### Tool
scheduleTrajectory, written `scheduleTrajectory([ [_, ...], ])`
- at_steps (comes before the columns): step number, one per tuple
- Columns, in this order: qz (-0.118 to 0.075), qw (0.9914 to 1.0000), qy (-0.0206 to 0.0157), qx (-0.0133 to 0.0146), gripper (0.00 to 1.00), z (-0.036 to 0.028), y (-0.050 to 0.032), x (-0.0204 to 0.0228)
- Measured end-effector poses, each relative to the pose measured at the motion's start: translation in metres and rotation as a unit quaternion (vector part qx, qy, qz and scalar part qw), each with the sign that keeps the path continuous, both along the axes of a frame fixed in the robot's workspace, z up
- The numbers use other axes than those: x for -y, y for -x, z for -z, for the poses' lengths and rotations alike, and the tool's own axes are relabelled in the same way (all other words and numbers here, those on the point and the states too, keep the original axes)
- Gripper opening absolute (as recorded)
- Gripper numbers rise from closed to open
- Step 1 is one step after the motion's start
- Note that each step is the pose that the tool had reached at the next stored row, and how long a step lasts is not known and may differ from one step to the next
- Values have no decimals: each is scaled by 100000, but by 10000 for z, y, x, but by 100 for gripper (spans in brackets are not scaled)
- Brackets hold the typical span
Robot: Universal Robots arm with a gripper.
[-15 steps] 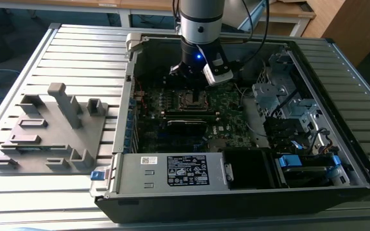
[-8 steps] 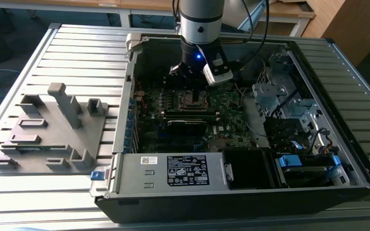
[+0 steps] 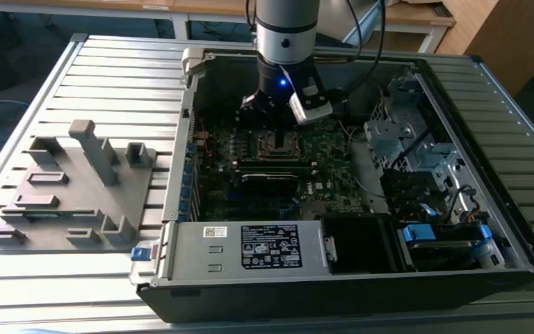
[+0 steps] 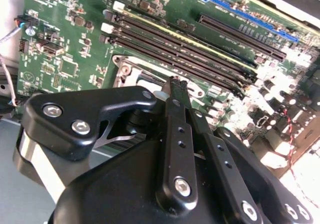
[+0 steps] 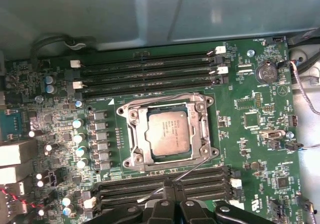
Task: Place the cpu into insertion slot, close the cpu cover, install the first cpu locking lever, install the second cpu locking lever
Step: 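Install the second cpu locking lever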
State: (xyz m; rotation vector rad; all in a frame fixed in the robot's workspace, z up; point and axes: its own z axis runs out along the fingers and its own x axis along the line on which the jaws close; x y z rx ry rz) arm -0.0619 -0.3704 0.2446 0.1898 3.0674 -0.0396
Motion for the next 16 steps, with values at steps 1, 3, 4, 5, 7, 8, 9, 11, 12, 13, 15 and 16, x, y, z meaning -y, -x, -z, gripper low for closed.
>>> scheduleTrajectory([
  [1, 0, 100000, 2, 1, 10, 2, 9, 0],
  [3, -2, 100000, 6, 2, 10, 11, 19, 0],
  [4, -1, 100000, 8, 1, 10, 17, 22, 0],
  [5, 1, 100000, 11, 0, 10, 24, 26, 0],
  [7, 14, 100000, 11, 2, 10, 42, 34, 0],
  [8, 10, 100000, 14, -1, 10, 45, 36, 0],
  [9, 12, 100000, 20, -5, 10, 45, 36, 1],
  [11, 9, 100000, 20, -4, 10, 46, 36, 0],
  [12, 10, 100000, 15, -1, 10, 47, 36, 0],
  [13, 11, 100000, 16, -1, 10, 47, 36, 0],
  [15, 13, 100000, 5, 6, 10, 50, 38, 0],
  [16, 21, 100000, -3, 10, 10, 55, 46, 0],
])
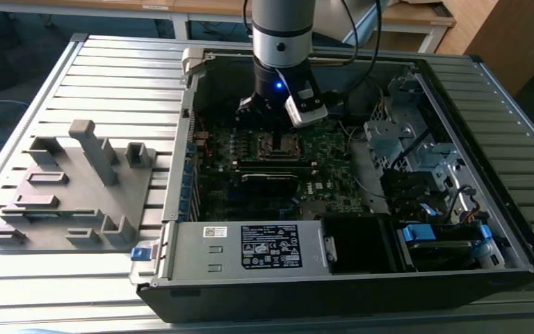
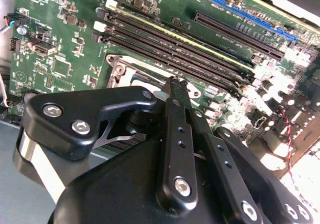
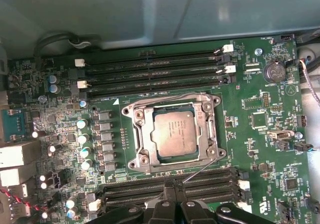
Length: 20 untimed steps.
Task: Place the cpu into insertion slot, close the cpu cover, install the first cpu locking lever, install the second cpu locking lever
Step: 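Install the second cpu locking lever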
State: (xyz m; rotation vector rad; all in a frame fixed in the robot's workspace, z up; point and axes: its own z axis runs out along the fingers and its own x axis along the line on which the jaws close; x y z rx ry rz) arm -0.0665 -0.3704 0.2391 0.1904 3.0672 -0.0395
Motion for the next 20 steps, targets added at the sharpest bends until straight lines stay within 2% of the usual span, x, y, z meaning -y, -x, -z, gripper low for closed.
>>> scheduleTrajectory([
  [4, -7, 100000, 15, -11, 10, 18, 47, 0],
  [16, -6, 100000, 18, -7, 10, 23, 53, 0],
  [20, -4, 100000, 20, -2, 10, 32, 79, 0],
])
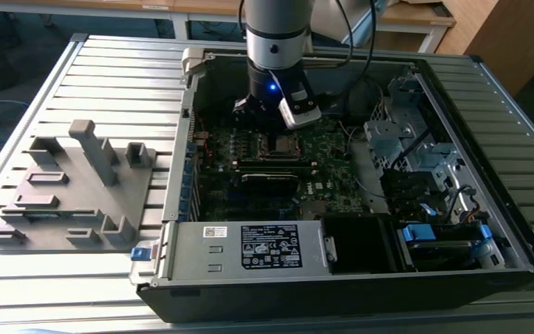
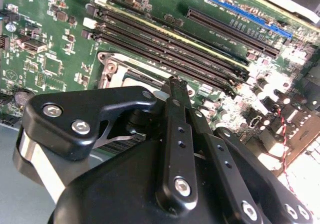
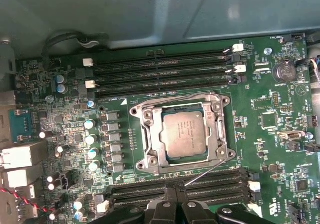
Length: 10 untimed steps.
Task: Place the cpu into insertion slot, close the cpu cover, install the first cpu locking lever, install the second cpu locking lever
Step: 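Install the second cpu locking lever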
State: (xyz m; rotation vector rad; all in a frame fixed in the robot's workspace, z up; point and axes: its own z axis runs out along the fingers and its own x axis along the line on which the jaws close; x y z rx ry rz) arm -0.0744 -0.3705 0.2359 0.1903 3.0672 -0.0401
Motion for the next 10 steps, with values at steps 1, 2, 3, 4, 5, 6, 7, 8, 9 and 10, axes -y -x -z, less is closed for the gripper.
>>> scheduleTrajectory([
  [1, 1, 100000, -2, 1, 10, 6, 7, 0],
  [2, -1, 100000, -2, 4, 10, 16, 12, 0],
  [3, -1, 100000, 5, -1, 10, 26, 15, 0],
  [4, 1, 100000, 6, -2, 10, 38, 19, 0],
  [5, -3, 100000, 3, 2, 10, 49, 21, 0],
  [6, -6, 100000, -1, 2, 10, 55, 22, 0],
  [7, -9, 100000, 7, -4, 10, 55, 22, 0],
  [8, -4, 100000, 7, -3, 10, 55, 23, 0],
  [9, 0, 100000, 9, -5, 10, 55, 23, 0],
  [10, -1, 100000, 3, 1, 10, 55, 26, 0],
])
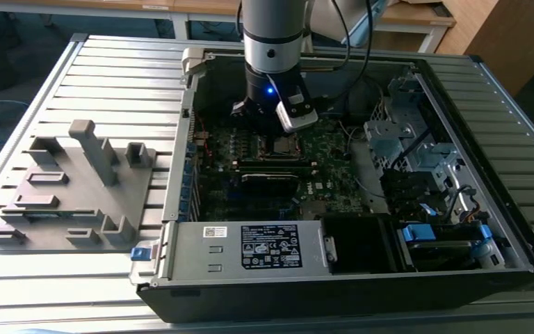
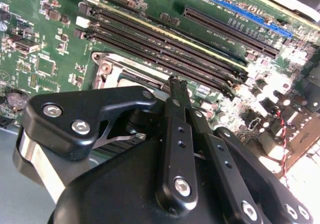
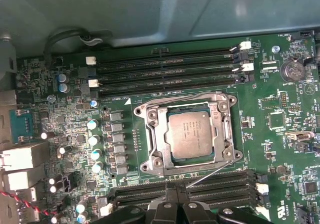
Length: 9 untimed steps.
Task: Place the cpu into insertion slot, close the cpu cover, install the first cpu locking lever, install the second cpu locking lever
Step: 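Install the second cpu locking lever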
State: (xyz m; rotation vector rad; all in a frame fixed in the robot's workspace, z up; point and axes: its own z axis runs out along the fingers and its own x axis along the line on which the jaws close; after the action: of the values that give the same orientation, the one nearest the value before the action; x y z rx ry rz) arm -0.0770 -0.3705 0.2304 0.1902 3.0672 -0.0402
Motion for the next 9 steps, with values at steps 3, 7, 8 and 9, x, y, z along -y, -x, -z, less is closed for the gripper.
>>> scheduleTrajectory([
  [3, 6, 100000, 36, -3, 10, 0, 6, 0],
  [7, -1, 100000, 81, -2, 10, 4, 20, 0],
  [8, 3, 100000, 78, 4, 10, 5, 23, 0],
  [9, 0, 100000, 77, 6, 10, 7, 32, 0],
])
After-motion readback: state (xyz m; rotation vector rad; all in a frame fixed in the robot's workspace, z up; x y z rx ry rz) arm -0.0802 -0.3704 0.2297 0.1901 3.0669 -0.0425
